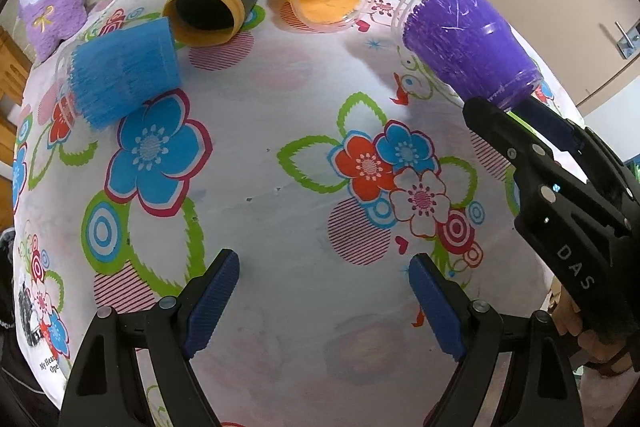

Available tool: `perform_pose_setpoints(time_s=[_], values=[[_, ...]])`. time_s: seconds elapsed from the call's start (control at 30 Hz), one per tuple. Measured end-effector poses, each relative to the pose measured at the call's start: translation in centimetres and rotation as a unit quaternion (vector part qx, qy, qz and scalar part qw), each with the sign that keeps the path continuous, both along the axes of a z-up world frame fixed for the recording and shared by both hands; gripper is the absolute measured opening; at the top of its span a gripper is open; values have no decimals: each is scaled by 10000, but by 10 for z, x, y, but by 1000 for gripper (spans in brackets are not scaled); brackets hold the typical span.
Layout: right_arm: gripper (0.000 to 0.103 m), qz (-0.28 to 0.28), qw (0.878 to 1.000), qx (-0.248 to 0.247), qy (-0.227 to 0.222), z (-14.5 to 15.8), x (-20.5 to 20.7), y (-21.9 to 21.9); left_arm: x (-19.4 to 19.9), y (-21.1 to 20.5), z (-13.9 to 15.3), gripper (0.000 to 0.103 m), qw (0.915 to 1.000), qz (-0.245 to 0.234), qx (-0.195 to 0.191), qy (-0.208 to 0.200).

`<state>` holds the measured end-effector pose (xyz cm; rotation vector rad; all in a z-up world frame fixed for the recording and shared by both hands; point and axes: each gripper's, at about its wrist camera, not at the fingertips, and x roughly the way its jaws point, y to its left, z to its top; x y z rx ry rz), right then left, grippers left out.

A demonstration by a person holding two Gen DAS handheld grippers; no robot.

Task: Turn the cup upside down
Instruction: 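Rotate the right gripper to turn the purple cup rim-down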

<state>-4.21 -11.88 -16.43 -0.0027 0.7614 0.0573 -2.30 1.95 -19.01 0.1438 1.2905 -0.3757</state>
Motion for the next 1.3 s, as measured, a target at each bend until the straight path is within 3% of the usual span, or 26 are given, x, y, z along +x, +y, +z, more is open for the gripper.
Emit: perform_pose_setpoints(time_s=[0.27,0.47,0.77,1.0,1.17,1.3], values=[[55,90,9996,-120,248,18,-4,-5,-1,-1,17,88,10000,52,-23,8],[55,294,9951,-351,872,36,4,-8,-1,0,36,88,9996,261,-68,-46],[55,1032,9842,-614,1302,66,21,-6,-1,-5,50,88,9963,843,-152,-74],[55,1618,9627,-776,2025,72,42,-13,1,-14,56,88,9901,1387,-151,-134],[55,2153,9312,-1032,2755,64,58,-13,0,-21,52,88,9863,1638,-44,-188],[56,2552,9088,-1367,3005,60,65,-6,-3,-22,45,88,9823,1871,-108,-88]])
